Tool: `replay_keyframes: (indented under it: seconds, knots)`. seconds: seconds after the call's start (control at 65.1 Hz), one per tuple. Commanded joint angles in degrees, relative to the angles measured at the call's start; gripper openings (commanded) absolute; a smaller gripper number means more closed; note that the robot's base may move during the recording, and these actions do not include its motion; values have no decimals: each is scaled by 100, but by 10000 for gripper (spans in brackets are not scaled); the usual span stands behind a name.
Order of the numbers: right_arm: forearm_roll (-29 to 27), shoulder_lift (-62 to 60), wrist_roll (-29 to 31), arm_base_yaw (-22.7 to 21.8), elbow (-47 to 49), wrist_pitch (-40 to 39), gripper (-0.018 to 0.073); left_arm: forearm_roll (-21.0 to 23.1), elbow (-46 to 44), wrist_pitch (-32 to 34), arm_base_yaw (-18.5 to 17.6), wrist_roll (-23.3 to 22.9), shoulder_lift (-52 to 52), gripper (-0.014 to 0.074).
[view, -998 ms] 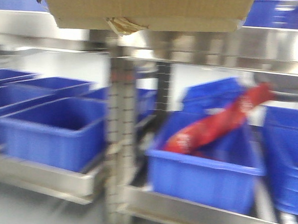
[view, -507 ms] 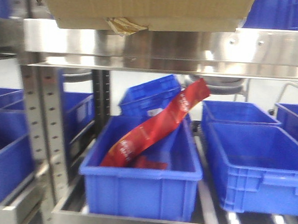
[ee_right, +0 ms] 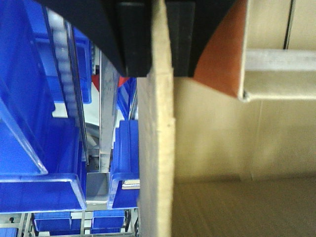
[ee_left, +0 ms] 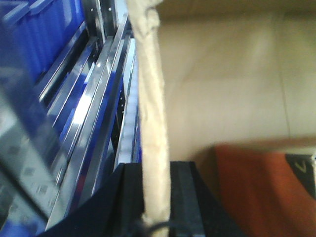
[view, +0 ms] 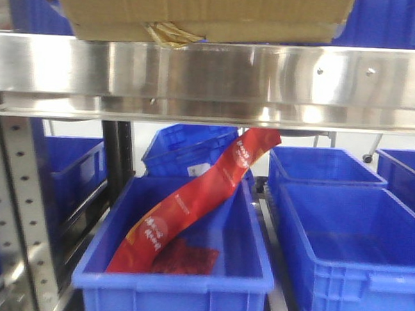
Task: Stack two boxes on right shelf middle
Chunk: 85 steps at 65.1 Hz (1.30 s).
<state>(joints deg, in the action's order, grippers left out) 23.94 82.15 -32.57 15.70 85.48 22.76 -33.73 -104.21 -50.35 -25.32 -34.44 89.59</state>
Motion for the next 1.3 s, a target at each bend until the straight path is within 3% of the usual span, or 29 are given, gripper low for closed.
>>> replay_keyframes:
  seconds: [0.0,1.29]
  knots:
    - [35,-65,-36,-13,79,-439,-152,-141,-63,212,10,0,-63,-111]
    - [35,-65,-36,-13,79,-439,-152,-141,-63,220,10,0,-63,-111]
